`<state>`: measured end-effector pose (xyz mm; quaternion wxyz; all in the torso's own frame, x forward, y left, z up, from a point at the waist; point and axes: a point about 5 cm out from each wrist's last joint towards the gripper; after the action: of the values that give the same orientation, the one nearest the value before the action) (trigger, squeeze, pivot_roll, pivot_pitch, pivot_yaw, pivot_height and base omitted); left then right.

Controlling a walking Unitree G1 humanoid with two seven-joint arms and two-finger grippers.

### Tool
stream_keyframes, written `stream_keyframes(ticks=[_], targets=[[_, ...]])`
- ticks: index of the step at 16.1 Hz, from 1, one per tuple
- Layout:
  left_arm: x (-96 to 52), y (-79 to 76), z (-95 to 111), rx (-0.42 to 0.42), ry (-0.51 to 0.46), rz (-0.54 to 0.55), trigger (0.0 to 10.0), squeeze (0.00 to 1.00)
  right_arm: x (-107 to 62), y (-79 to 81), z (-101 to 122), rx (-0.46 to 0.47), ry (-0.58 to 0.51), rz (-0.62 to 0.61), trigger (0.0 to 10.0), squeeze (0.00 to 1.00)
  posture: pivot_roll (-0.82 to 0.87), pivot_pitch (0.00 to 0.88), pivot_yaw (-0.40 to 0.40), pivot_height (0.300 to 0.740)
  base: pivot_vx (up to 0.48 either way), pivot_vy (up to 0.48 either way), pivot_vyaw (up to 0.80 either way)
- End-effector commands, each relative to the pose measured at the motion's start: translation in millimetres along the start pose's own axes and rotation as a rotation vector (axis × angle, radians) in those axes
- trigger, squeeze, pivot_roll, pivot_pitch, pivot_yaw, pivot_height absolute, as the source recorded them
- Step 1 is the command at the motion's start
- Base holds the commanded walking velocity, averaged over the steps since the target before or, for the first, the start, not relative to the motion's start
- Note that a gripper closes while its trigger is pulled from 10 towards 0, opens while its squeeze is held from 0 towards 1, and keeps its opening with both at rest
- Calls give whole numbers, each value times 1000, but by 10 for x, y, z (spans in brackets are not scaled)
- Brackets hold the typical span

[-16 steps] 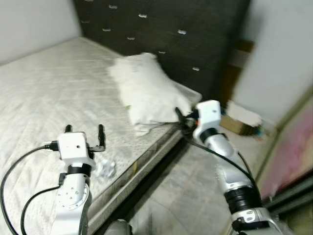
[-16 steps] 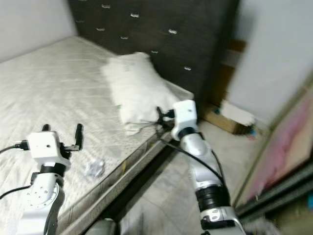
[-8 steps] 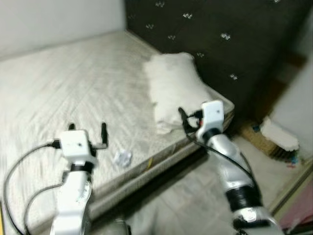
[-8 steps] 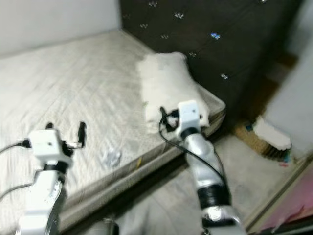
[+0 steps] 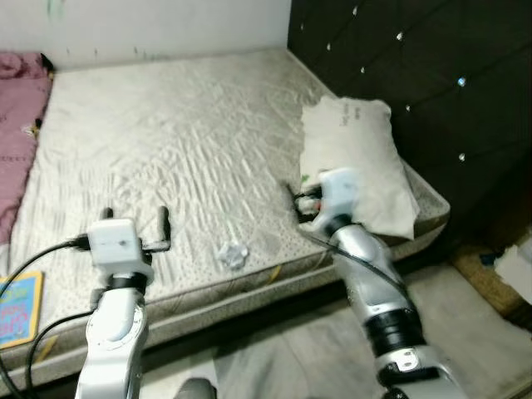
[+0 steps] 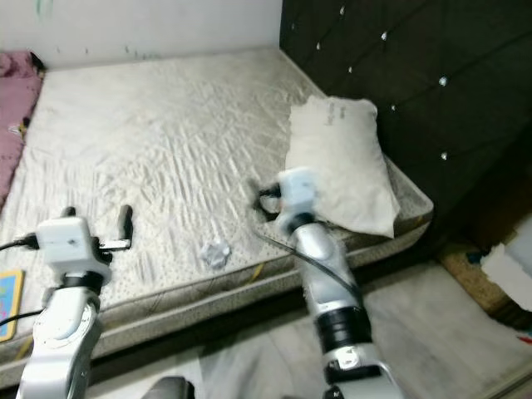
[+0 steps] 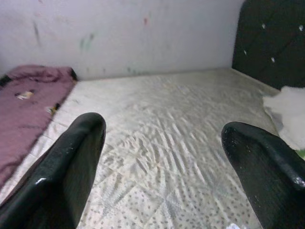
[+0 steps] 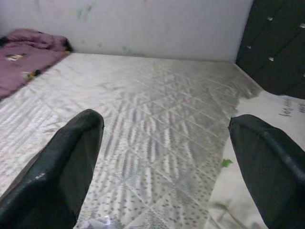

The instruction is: Clean up the room

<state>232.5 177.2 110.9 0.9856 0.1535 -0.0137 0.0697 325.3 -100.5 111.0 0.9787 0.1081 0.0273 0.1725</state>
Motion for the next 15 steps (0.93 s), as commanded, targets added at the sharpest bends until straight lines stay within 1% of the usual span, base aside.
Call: stream_keyframes(ticks=[1,6,8,10,13,15], targets=[[0,-51,22,-10,-6,-24,10000,0,-21,-114,30,-7,-6,-30,10000,0,-4,0,-59,740,0,0,800],[-2,-82,38,-13,-18,-61,10000,0,-26,-108,16,-4,-3,-30,10000,0,-4,0,-55,740,0,0,800],[-7,-89,40,-20,-18,-67,10000,0,-24,-101,13,17,-7,-22,10000,0,-4,0,-55,740,0,0,800],[-22,-88,49,-43,-23,-74,10000,0,-24,-108,19,28,-9,-26,10000,0,-5,0,-57,740,0,0,0],[-22,-87,49,-55,-24,-78,10000,0,-19,-100,31,24,-11,-20,10000,0,-5,0,-57,740,0,0,0],[-24,-92,50,-64,-24,-84,10000,0,-16,-100,32,21,-9,-16,10000,0,-5,0,-57,740,262,0,0]])
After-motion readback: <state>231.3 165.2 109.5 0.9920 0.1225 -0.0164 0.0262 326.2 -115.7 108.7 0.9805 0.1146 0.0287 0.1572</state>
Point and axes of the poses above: a point about 5 cm out from each wrist's last joint towards the gripper, its own x axis pointing out of the wrist towards the gripper, its own z axis along the axis of the wrist's last joint, y = z × x, and after that the axes turned 15 degrees about x, right-handed
